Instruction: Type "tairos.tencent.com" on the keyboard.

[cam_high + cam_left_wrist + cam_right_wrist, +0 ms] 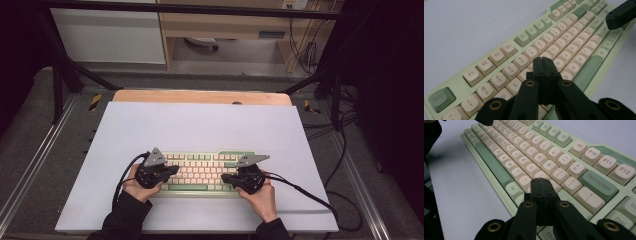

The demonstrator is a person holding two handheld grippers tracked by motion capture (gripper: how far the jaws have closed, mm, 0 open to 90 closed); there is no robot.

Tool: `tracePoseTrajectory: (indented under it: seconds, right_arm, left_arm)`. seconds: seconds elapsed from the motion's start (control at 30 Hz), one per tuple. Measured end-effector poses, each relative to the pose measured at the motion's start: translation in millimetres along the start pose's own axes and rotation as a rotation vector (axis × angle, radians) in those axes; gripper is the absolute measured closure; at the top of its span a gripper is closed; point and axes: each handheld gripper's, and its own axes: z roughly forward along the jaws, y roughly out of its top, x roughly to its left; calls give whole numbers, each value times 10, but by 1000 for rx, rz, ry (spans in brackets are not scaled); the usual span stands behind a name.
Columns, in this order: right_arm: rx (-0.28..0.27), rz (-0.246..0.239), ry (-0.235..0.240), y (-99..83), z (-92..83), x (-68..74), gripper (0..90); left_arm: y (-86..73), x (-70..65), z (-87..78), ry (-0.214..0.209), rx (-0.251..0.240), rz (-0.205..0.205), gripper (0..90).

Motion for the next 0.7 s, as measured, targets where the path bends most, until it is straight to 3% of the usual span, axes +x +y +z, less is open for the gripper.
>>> tracePoseTrajectory:
  seconds: [0.7]
  right_arm:
    - [-3,0,1,1,-2,1,900]
  left_arm:
    - [37,9,260,23,23,-21,897]
